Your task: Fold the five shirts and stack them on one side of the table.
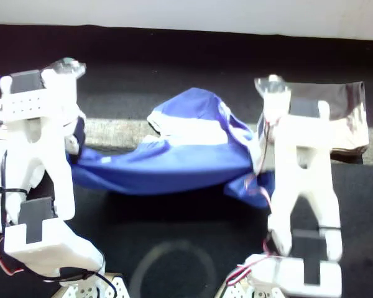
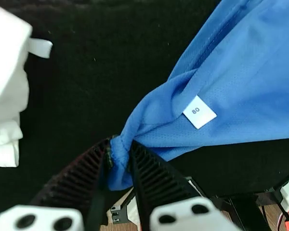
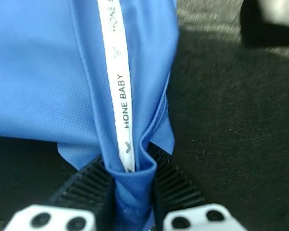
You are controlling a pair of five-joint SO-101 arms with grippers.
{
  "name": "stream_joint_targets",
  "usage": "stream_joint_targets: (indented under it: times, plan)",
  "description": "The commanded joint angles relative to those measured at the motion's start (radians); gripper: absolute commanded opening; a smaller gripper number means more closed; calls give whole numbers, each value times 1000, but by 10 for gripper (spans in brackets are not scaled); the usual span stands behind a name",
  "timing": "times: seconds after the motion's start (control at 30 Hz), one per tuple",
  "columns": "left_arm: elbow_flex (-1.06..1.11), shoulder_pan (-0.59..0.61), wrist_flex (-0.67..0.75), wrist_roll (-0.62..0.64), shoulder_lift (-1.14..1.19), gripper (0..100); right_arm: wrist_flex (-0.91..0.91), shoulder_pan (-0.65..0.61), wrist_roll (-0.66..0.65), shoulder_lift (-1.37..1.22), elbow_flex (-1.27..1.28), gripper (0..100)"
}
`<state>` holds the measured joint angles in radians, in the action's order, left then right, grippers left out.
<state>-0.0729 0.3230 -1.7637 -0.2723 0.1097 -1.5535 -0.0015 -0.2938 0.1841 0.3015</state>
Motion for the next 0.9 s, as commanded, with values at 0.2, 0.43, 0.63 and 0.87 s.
stream_joint_targets:
  times: [0.2, 0.43, 0.63, 0.87]
  plan:
    - [191, -12, -5, -54, -39, 9, 53, 81, -150, 341, 420, 183]
    - [220, -10, 66, -49, -39, 9, -114, 1, -127, 446, -13, 209]
    - [216, 10, 75, -49, -42, 9, 10, -93, 91, 226, -381, 209]
    - [217, 25, 75, -49, -39, 9, 236, -239, 138, -401, -734, 209]
